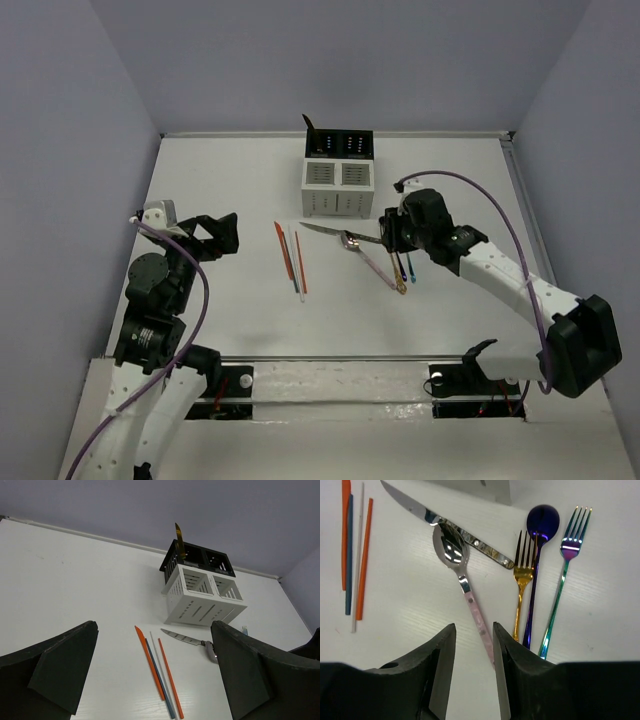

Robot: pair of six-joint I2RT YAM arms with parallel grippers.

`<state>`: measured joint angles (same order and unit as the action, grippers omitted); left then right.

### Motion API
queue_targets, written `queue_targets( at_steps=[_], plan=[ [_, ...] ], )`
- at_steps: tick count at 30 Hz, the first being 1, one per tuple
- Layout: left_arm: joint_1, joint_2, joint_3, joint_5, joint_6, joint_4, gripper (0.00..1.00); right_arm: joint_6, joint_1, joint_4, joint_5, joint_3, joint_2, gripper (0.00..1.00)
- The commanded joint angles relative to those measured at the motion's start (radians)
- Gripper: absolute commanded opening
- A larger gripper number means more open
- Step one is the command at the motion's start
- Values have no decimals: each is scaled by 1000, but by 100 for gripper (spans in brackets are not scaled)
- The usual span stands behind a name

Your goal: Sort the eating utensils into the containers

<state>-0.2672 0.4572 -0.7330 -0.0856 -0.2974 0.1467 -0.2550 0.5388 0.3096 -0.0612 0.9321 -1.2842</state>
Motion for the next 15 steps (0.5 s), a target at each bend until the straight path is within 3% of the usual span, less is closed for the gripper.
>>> queue_targets(
  at_steps=[1, 15],
  plan=[
    [3, -2, 4, 12, 1, -42, 99, -7, 7, 97, 23, -9, 39, 42],
    [3, -29, 4, 44, 4, -47, 99, 111, 7, 16, 18, 113, -231, 44]
  ],
)
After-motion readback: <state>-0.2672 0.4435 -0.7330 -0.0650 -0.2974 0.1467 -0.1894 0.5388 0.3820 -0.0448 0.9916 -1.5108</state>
